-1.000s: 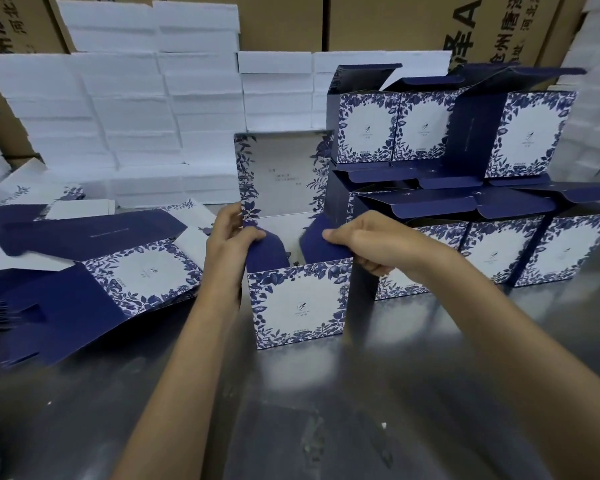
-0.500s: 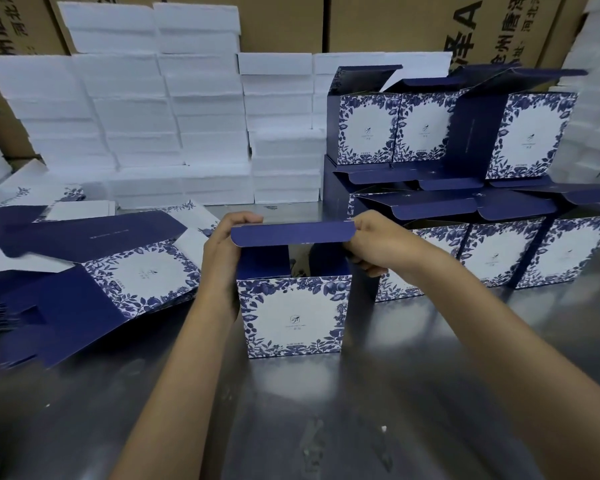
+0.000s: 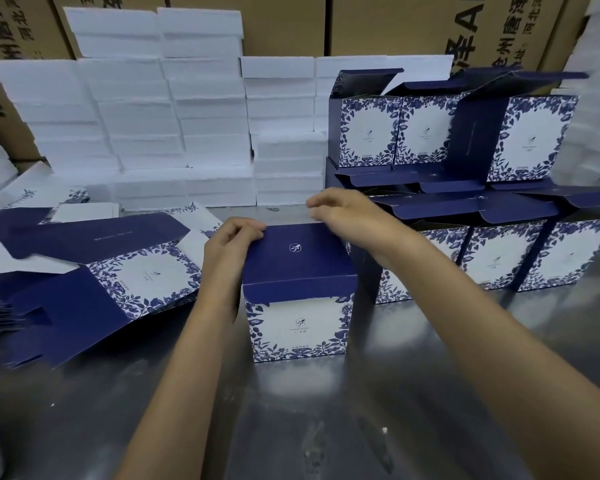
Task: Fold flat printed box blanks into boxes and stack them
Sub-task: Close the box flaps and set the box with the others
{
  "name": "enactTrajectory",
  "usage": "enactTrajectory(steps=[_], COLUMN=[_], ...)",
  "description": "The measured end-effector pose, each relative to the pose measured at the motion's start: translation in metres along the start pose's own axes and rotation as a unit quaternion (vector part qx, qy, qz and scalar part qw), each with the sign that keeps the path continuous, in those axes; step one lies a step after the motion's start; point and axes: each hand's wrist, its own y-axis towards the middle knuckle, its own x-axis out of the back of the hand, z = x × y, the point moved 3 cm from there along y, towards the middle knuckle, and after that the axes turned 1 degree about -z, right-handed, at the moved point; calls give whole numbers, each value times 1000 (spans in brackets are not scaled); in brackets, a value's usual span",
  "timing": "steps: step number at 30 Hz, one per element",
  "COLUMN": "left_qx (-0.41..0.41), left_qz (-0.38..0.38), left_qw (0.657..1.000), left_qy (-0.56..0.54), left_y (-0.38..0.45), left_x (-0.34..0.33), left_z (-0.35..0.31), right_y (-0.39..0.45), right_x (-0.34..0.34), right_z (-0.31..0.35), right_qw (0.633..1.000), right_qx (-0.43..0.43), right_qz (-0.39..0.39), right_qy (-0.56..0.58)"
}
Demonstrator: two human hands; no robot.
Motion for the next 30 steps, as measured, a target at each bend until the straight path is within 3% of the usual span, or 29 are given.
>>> enactTrajectory(steps=[6,10,24,30], left_qx=[69,23,35,31], left_qz=[52,86,39,-10], left_qw=[985,947,945,917], left_qy=[148,309,322,398], left_y=[11,17,6,2], left_x=[-3,-26,-28,-23], left_z=[-20,-30,-29,-30], right_y=[11,10,-6,-12], right_x=[-24,-22,-20,-15], right_z=[6,3,-1,-16], right_qw=[997,997,992,989], right_qx=[-61,-68,-98,-121], right_qz=[39,16,-25,-66], right_qy=[-25,28,71,52])
